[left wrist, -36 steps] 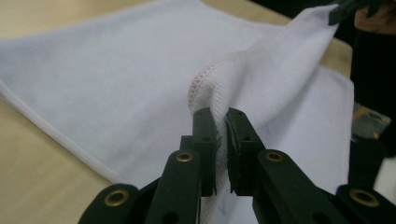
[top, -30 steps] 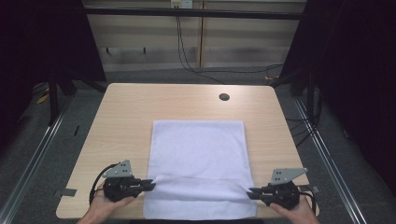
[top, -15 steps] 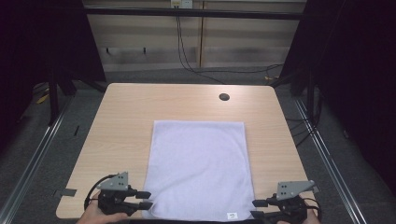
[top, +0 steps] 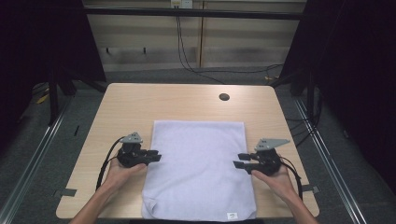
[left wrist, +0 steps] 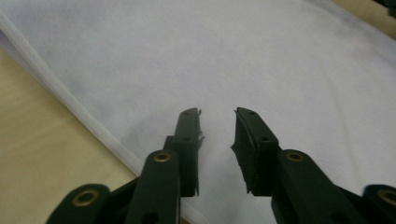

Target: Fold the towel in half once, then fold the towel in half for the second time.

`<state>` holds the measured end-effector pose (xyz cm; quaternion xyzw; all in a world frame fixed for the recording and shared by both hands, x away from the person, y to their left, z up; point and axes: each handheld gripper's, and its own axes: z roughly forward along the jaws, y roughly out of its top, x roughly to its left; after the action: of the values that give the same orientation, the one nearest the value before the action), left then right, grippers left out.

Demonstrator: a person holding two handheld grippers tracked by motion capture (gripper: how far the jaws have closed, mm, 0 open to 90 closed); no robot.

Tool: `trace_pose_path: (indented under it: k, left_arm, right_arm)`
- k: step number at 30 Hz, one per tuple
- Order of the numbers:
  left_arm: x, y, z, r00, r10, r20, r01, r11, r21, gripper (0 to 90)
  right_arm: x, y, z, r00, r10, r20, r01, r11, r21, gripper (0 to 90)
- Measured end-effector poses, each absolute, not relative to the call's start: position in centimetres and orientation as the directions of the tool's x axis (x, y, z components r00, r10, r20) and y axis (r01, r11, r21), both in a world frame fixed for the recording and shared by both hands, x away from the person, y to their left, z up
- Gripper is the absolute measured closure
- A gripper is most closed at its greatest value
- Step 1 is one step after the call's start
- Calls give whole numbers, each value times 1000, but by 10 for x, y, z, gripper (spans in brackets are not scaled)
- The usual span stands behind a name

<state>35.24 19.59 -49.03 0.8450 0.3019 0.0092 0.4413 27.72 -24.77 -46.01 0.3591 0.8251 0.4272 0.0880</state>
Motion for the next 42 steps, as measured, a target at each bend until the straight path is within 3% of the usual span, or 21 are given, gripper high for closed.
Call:
trace_pose_path:
  k: [7, 11, 16, 22, 37, 42]
  left_arm:
    - [366, 187, -503, 784, 588, -199, 523, -453, 723, 698]
    - [366, 188, -505, 774, 596, -216, 536, -434, 724, 717]
    - [361, 189, -505, 783, 580, -223, 534, -444, 720, 767]
    - [349, 187, -503, 806, 549, -222, 517, -470, 715, 768]
    - [289, 195, -496, 840, 499, -215, 494, -538, 682, 720]
    - [271, 201, -495, 841, 486, -237, 503, -540, 675, 700]
  right_arm:
    - [322, -233, -492, -663, 731, 162, 590, 377, 714, 621]
    - [320, -228, -499, -670, 732, 124, 590, 424, 687, 619]
    - [316, -231, -498, -650, 741, 169, 624, 395, 674, 617]
    - [297, -229, -493, -677, 725, 129, 618, 463, 636, 618]
    - [252, -226, -490, -731, 660, 173, 601, 503, 621, 624]
    - [236, -225, -490, -744, 648, 161, 587, 520, 620, 669]
